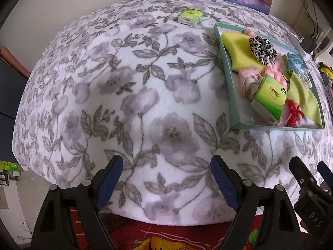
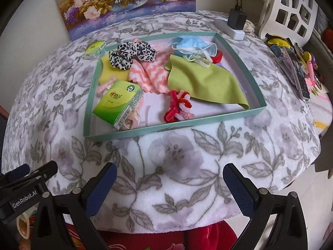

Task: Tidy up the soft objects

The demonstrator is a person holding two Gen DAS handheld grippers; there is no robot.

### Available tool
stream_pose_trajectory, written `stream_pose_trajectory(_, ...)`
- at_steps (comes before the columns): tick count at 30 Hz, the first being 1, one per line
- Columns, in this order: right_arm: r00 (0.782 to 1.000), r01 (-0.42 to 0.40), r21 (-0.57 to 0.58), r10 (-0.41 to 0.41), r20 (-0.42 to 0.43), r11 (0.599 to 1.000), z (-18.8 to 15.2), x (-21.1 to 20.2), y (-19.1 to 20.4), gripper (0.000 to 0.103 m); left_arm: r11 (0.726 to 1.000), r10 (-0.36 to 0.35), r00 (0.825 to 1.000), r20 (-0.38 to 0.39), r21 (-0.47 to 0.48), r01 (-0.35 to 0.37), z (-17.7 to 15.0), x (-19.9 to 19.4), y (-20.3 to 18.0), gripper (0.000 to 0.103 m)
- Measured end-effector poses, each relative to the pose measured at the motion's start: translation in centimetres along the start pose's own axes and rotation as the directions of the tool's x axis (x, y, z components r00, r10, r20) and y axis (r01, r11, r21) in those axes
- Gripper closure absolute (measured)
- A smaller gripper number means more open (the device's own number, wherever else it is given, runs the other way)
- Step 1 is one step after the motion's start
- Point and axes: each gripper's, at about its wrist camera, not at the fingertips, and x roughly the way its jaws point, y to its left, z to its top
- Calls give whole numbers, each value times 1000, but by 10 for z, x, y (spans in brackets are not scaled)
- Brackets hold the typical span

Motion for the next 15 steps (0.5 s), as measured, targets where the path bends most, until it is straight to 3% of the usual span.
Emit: stream_pose_trajectory(15, 1000, -7, 23, 7, 5, 1000, -2, -4, -4, 0, 1000, -10, 999, -35, -6, 10, -6, 2, 1, 16)
